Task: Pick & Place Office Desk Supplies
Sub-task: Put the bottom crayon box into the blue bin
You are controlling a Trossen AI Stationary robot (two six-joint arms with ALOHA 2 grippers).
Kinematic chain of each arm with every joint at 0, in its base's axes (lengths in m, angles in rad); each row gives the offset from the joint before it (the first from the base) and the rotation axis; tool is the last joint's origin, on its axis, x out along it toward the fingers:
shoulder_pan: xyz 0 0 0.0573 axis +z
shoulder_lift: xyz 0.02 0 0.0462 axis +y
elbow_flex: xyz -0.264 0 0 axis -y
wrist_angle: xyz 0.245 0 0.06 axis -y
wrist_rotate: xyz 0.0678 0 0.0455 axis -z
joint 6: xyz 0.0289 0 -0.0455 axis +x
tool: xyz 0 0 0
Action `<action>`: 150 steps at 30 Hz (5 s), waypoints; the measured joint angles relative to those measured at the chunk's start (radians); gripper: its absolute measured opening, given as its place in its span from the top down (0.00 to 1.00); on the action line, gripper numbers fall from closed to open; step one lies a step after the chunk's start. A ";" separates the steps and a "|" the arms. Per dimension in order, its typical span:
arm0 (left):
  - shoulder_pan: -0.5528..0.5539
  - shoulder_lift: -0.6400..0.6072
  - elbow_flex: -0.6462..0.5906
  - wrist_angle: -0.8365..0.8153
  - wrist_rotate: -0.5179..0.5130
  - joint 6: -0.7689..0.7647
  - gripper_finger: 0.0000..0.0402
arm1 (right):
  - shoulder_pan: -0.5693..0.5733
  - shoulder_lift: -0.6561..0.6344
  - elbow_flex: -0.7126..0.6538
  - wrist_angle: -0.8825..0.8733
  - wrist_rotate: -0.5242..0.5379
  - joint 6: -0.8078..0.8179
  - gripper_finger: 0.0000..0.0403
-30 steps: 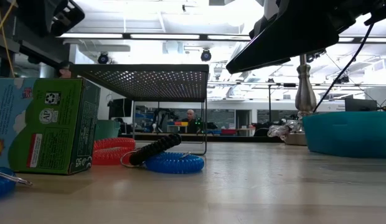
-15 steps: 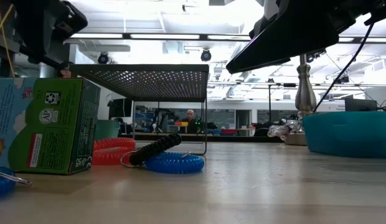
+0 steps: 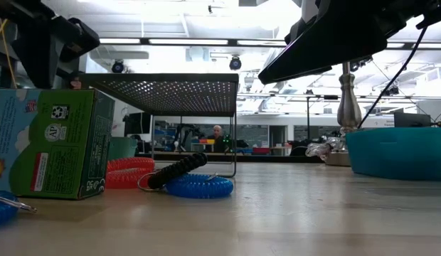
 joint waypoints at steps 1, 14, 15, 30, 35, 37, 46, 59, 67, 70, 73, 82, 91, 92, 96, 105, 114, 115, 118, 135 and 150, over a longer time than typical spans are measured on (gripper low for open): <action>0.000 0.000 0.000 0.001 0.000 -0.002 0.53 | 0.000 0.000 0.000 0.000 0.000 0.000 0.67; 0.000 0.041 0.000 0.017 0.032 -0.034 0.53 | 0.000 0.000 0.000 0.000 0.000 0.000 0.67; 0.000 0.044 0.000 0.017 0.033 -0.035 0.53 | 0.000 0.000 0.000 0.000 0.000 0.000 0.67; 0.000 0.113 0.000 0.020 0.024 -0.043 0.53 | 0.000 0.000 0.000 0.000 0.000 0.000 0.67; 0.000 0.124 0.000 0.025 0.010 -0.043 0.53 | 0.000 0.000 0.000 0.001 0.000 0.000 0.67; 0.000 0.130 0.000 0.031 0.010 -0.045 0.53 | 0.000 0.000 0.000 0.000 0.000 0.000 0.67; 0.000 0.130 0.000 0.034 0.011 -0.058 0.63 | 0.000 0.000 0.000 0.000 0.000 0.000 0.67; 0.000 0.129 0.000 0.048 0.011 -0.066 0.75 | 0.000 0.000 0.000 0.000 0.000 0.000 0.67; 0.030 0.130 0.017 0.103 0.010 -0.066 0.75 | 0.000 0.000 0.000 0.000 0.000 0.000 0.67; 0.062 0.130 0.039 0.102 0.006 -0.062 0.75 | 0.000 0.000 0.000 0.000 0.000 0.000 0.67; 0.099 0.130 0.059 0.103 0.006 -0.062 0.75 | 0.000 0.000 0.000 0.000 0.000 0.000 0.67; 0.180 0.130 0.099 0.101 0.093 0.005 0.75 | 0.000 0.000 0.000 0.000 0.000 0.000 0.67; 0.183 0.130 0.125 0.104 0.115 0.088 0.75 | 0.000 0.000 0.000 0.000 0.000 0.000 0.67; 0.183 0.130 0.125 0.106 0.115 0.088 0.75 | 0.000 0.000 0.000 0.000 0.000 0.000 0.67; 0.183 0.130 0.125 0.114 0.114 0.088 0.75 | 0.000 0.000 0.000 0.000 0.000 0.000 0.67; 0.183 0.130 0.125 0.116 0.093 0.089 0.75 | -0.007 0.000 0.000 0.000 0.000 -0.024 0.67; 0.183 0.130 0.125 0.123 0.067 0.080 0.75 | -0.007 0.000 0.000 0.034 0.000 -0.018 0.67; 0.183 0.130 0.125 0.123 0.064 0.080 0.75 | -0.007 0.000 0.000 0.046 0.000 -0.003 0.67; 0.183 0.130 0.125 0.123 0.064 0.078 0.75 | -0.008 0.000 0.000 0.090 -0.015 0.083 0.67; 0.183 0.130 0.125 0.125 0.038 0.089 0.75 | -0.019 0.000 0.000 0.245 -0.047 0.217 0.67; 0.183 0.130 0.125 0.178 -0.012 0.156 0.75 | -0.069 0.000 0.000 0.209 -0.045 0.164 0.67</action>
